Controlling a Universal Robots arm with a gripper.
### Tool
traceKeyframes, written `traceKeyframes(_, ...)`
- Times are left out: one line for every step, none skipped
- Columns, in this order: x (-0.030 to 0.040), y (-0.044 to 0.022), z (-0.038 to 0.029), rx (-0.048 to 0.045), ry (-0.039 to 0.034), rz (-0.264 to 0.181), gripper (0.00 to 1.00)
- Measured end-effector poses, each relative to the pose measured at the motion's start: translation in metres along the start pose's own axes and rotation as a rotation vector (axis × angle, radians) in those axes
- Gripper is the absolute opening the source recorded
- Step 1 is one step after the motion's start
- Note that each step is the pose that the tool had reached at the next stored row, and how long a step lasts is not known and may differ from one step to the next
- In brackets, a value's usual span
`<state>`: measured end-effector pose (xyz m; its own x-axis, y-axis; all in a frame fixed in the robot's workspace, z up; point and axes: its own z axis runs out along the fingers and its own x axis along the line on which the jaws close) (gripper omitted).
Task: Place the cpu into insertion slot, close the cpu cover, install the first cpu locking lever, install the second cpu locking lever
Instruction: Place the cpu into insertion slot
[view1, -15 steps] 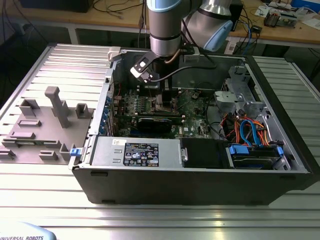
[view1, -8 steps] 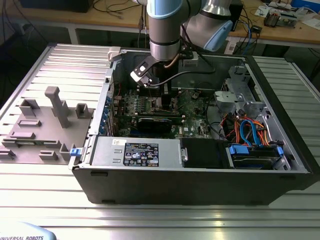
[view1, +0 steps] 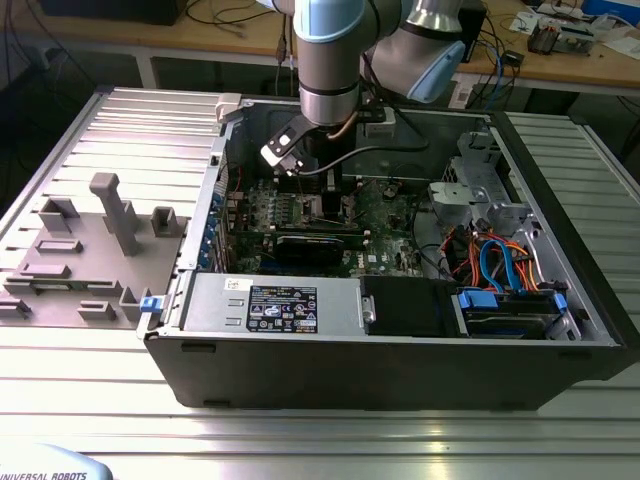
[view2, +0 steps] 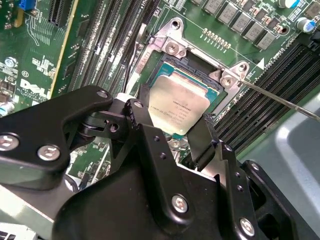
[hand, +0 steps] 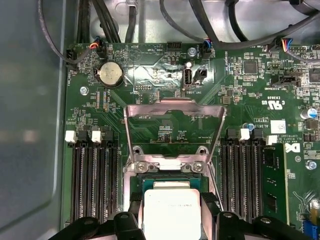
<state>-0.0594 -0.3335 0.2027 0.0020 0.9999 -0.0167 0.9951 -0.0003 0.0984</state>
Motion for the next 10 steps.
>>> traceKeyframes(0.0003,-0.0001,0.0005,0.0,-0.0002,0.002,0.54)
traceKeyframes(0.0007,-0.0001,0.001,0.0001,-0.0004,0.004,0.54)
traceKeyframes(0.0009,-0.0002,0.0014,0.0,-0.0005,0.005,0.54)
traceKeyframes(0.0012,-0.0002,0.002,0.0001,-0.0007,0.007,0.54)
traceKeyframes(0.0014,-0.0002,0.0024,0.0001,-0.0008,0.008,0.54)
traceKeyframes(0.0017,-0.0003,0.003,0.0002,-0.001,0.011,0.54)
traceKeyframes(0.0019,-0.0004,0.0038,0.0002,-0.0012,0.013,0.54)
traceKeyframes(0.002,-0.0005,0.0045,0.0004,-0.0018,0.015,0.54)
traceKeyframes(0.002,-0.0005,0.005,0.0005,-0.002,0.016,0.54)
traceKeyframes(0.002,-0.0006,0.0054,0.0005,-0.0022,0.017,0.54)
